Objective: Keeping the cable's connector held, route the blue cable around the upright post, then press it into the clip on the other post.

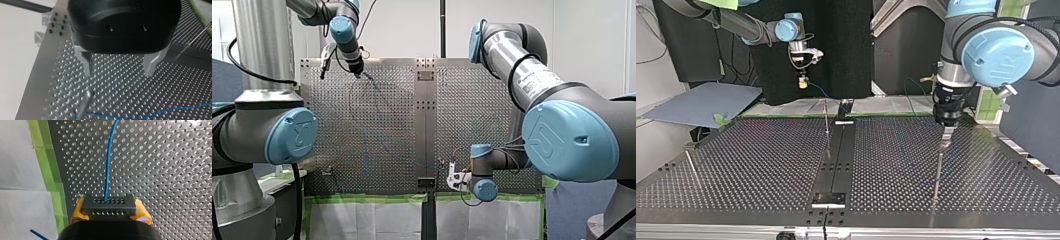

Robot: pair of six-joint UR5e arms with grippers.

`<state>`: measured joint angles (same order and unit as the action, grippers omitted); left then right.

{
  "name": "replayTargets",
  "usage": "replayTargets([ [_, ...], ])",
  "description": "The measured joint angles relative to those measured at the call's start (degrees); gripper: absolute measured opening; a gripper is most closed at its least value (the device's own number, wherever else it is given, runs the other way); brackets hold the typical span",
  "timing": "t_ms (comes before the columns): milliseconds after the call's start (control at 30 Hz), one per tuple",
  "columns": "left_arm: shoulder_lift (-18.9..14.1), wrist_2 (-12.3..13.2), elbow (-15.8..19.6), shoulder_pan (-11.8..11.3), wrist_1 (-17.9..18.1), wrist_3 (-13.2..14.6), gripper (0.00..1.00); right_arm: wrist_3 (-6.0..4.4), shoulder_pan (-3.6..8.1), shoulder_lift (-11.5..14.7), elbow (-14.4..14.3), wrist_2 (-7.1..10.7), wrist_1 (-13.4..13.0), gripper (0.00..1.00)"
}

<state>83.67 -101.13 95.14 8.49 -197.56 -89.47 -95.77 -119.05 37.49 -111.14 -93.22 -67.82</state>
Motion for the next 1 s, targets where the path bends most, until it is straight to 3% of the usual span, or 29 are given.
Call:
replayTargets([
  [333,4.17,-3.64,-5.79,5.65,1.5,5.03,1.0,0.05,0.0,0.0,0.01,-0.02,0.05,0.0],
  [533,7.15,-6.6,-8.28,8.66,3.89,6.26,1.0,0.13,0.0,0.0,0.01,-0.01,0.05,0.0],
  [767,9.51,-10.5,-8.74,12.56,7.35,7.67,1.0,0.2,0.0,0.0,0.01,0.04,-0.07,0.0],
  [1000,13.17,-14.52,-8.76,16.24,9.24,11.17,1.0,0.2,-0.07,-0.06,0.01,0.44,-0.17,0.0],
])
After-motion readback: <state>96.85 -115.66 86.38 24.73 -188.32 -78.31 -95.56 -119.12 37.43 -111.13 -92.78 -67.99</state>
